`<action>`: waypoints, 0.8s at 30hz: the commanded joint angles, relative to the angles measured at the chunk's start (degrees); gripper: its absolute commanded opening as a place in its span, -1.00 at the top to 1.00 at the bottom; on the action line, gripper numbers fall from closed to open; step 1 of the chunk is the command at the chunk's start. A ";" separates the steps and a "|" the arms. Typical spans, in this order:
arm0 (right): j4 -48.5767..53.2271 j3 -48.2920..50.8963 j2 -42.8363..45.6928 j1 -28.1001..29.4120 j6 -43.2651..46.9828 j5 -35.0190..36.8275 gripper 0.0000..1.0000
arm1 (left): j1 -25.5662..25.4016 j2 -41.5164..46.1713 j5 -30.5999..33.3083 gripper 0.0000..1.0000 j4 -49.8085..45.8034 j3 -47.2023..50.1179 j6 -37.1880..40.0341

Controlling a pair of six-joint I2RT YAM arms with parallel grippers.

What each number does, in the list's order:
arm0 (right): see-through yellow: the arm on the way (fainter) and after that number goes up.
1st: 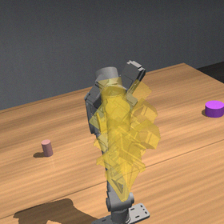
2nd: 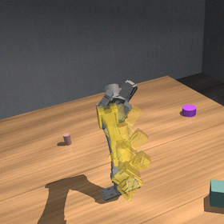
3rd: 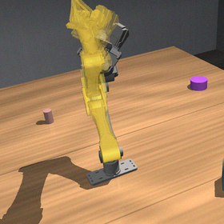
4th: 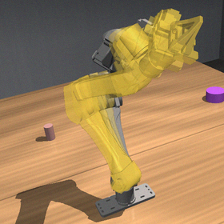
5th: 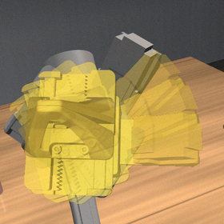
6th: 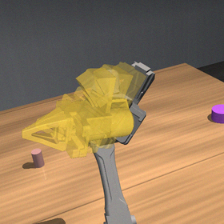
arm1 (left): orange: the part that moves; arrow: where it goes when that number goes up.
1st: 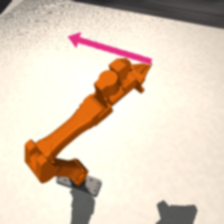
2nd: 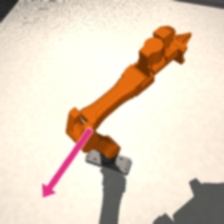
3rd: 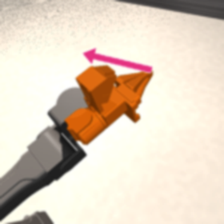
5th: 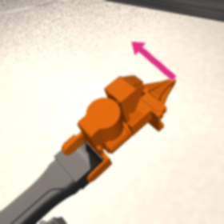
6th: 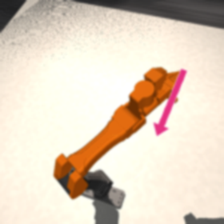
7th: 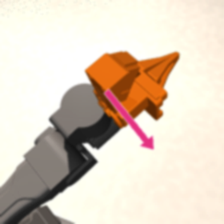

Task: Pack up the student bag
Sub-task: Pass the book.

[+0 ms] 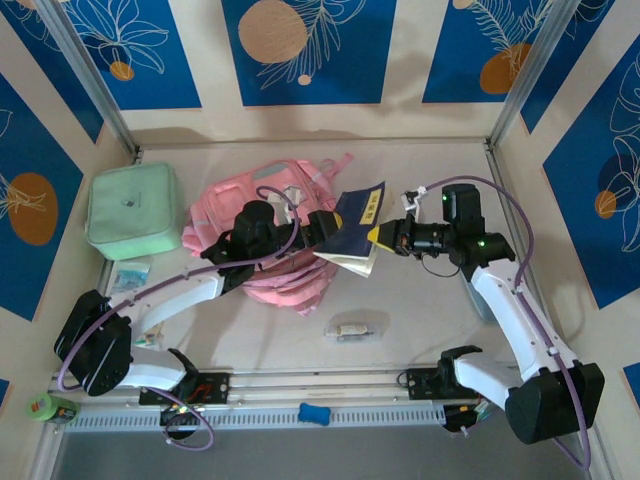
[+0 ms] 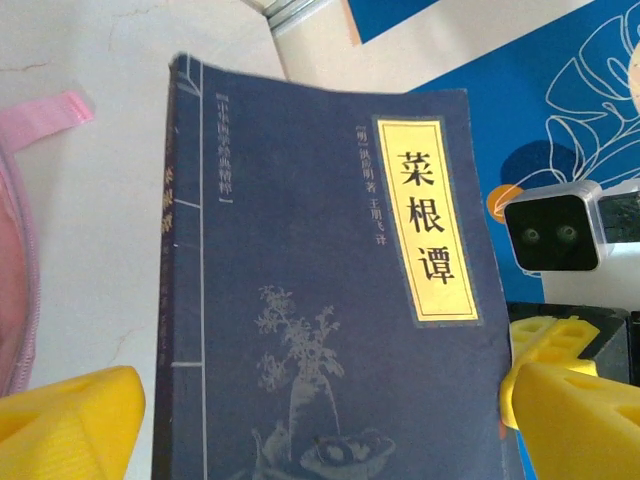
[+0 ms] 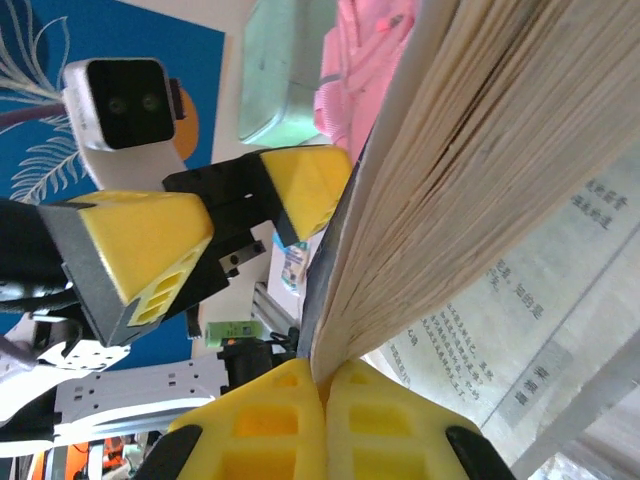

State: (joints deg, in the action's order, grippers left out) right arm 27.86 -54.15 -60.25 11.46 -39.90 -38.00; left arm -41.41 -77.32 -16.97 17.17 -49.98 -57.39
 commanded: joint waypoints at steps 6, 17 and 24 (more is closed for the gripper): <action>-8.87 -1.56 -0.44 3.26 -0.89 -4.79 1.00 | 1.36 2.79 -0.47 -0.89 -5.16 -2.19 0.90; -2.40 0.47 -3.24 1.16 6.15 -5.00 1.00 | 1.46 6.03 -6.20 -0.08 0.32 -2.27 2.68; -0.17 0.31 -2.68 -0.79 7.71 -6.13 1.00 | 1.46 4.50 -7.19 0.55 1.67 -2.23 2.20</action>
State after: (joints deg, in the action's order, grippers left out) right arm 26.44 -53.89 -63.61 10.72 -34.22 -42.02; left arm -39.77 -72.58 -21.61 15.29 -50.46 -55.13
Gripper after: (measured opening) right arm 0.052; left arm 0.239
